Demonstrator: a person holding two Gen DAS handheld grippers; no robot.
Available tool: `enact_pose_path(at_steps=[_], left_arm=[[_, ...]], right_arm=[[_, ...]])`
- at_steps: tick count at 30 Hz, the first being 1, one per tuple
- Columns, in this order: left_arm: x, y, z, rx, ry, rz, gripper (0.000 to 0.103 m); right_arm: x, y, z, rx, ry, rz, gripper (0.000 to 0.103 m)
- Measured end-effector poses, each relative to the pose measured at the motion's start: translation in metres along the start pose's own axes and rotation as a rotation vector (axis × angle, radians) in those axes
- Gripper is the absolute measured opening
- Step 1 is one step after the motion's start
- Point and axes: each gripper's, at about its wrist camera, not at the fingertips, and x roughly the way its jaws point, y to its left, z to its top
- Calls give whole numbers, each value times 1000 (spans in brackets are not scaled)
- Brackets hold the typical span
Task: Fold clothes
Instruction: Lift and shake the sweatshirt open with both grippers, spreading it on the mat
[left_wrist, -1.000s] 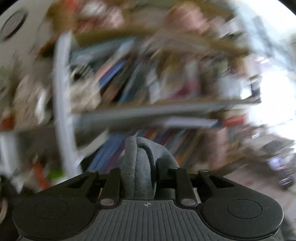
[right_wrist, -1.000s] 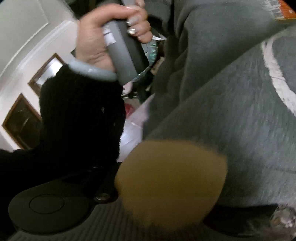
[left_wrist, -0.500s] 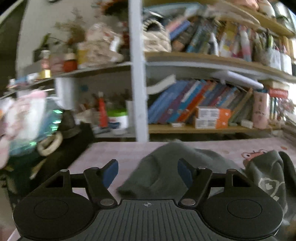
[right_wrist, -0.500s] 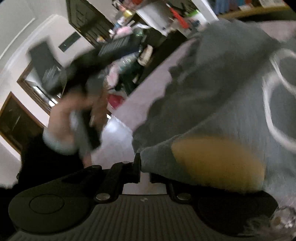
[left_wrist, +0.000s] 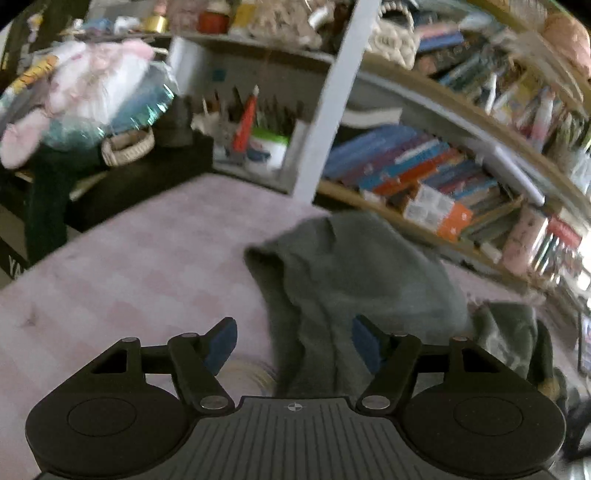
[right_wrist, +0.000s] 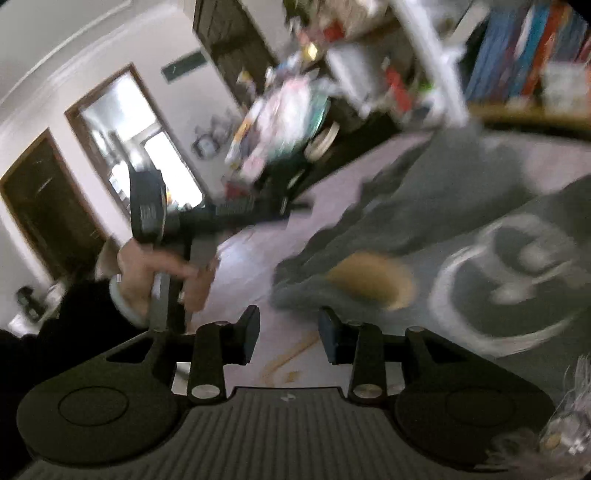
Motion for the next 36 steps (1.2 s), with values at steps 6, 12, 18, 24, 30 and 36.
enact_pose_path(at_steps=[6,12,18,24,30,36], left_arm=[[40,-24,-4,139,87,57,68],[58,-20,4,282,158,59,18],[68,42,48,285,111,372,18],[76,64,52,306,97,554,27],[22,30,26,324,-30,433,27],[-10,15,2,307,-34,336,36]], right_arm=[[-40,-32,18,-127,-135,-385,37],[-45,-66,1,-111,-86,-532,41],[-42,-81,-13,-62,-44,-401,41],[-31,-59,-16,-121,-12,-397,62],[-33,-36,-19,-196,-33,-356,62],[-5,0,-31,-318,67,-246,72]])
